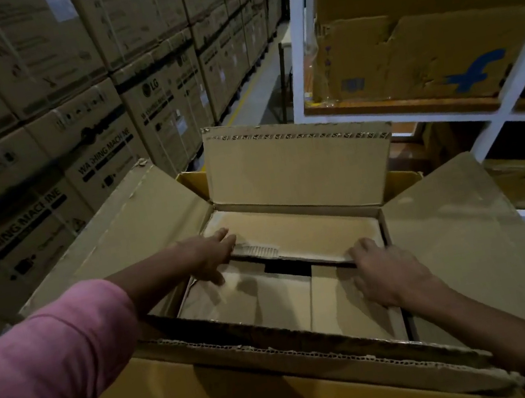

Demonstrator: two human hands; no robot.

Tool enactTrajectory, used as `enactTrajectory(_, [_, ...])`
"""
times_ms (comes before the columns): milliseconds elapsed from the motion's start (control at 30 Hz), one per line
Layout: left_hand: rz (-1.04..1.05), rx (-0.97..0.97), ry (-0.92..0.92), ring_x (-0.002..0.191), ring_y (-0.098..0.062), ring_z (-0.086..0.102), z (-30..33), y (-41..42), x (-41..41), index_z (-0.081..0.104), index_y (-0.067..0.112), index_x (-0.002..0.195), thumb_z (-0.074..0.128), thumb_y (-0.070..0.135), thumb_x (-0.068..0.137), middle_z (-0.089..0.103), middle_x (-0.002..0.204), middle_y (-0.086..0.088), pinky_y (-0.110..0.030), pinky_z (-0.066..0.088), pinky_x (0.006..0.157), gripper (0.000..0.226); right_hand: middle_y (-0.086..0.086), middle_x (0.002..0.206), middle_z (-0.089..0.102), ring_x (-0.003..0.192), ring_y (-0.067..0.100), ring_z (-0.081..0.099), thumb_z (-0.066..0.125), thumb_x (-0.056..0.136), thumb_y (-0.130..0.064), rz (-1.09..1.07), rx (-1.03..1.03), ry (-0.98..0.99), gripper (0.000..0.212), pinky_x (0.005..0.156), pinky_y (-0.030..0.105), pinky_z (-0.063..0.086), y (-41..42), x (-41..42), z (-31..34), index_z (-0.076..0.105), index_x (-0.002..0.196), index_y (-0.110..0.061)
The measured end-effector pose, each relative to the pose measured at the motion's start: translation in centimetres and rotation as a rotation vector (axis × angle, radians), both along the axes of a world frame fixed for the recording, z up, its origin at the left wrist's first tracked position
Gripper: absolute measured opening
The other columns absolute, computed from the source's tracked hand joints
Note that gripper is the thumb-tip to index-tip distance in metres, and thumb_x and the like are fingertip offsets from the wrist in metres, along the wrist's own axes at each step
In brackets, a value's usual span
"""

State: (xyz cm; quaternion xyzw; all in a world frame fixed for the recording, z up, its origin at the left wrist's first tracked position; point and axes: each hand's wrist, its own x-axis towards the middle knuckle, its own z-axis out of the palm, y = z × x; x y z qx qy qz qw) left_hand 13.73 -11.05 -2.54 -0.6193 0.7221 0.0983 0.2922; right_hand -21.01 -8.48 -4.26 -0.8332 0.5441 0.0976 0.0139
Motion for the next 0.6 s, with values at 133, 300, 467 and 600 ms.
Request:
enactTrajectory(133, [-0.011,-0.176,-0.035,0.116,-0.029,0.06,1.6,0.4,-1.7,0.042,0.013,0.143,0.068,0.037,0.096,0.043,0.14,-0.011,-0.037,0.05,0.08,0.059,0.007,0.118,0.061,0.104,0.027,0.062,0.047,0.101,-0.048,0.103,-0.126,-0.004,0.038,0.079,0.041,0.057,0.5,1.9,1.5,0.058,0.123,-0.02])
enactTrajectory(300, [-0.035,0.043,0.019,0.103,-0.03,0.065,1.8,0.0,-2.5,0.064,0.013,0.126,0.059,0.052,0.097,0.066,0.117,-0.012,-0.041,0.055,0.09,0.049,0.004,0.125,0.061,0.113,0.024,0.058,0.05,0.095,-0.053,0.212,0.324,-0.181,0.044,0.09,0.041,0.052,-0.3,3.0,-0.2,0.06,0.125,-0.022])
enactTrajectory(467, [-0.056,0.158,0.067,0.1,-0.029,0.061,2.4,0.3,-4.1,0.068,0.008,0.112,0.052,0.053,0.101,0.064,0.107,-0.007,-0.039,0.05,0.086,0.049,0.006,0.17,-0.003,0.155,0.035,0.008,0.055,0.096,-0.055,0.139,0.223,-0.191,0.085,0.121,0.055,0.027,-1.7,2.2,-0.7,0.008,0.162,-0.031])
enactTrajectory(600, [-0.024,0.127,0.121,0.125,-0.029,0.056,4.3,-0.6,-4.8,0.056,0.011,0.139,0.054,0.054,0.101,0.06,0.138,-0.008,-0.044,0.047,0.104,0.058,0.004,0.167,-0.027,0.156,0.032,-0.01,0.059,0.097,-0.051,0.049,0.09,-0.262,0.09,0.123,0.061,0.018,-5.4,2.0,1.4,0.002,0.163,-0.029])
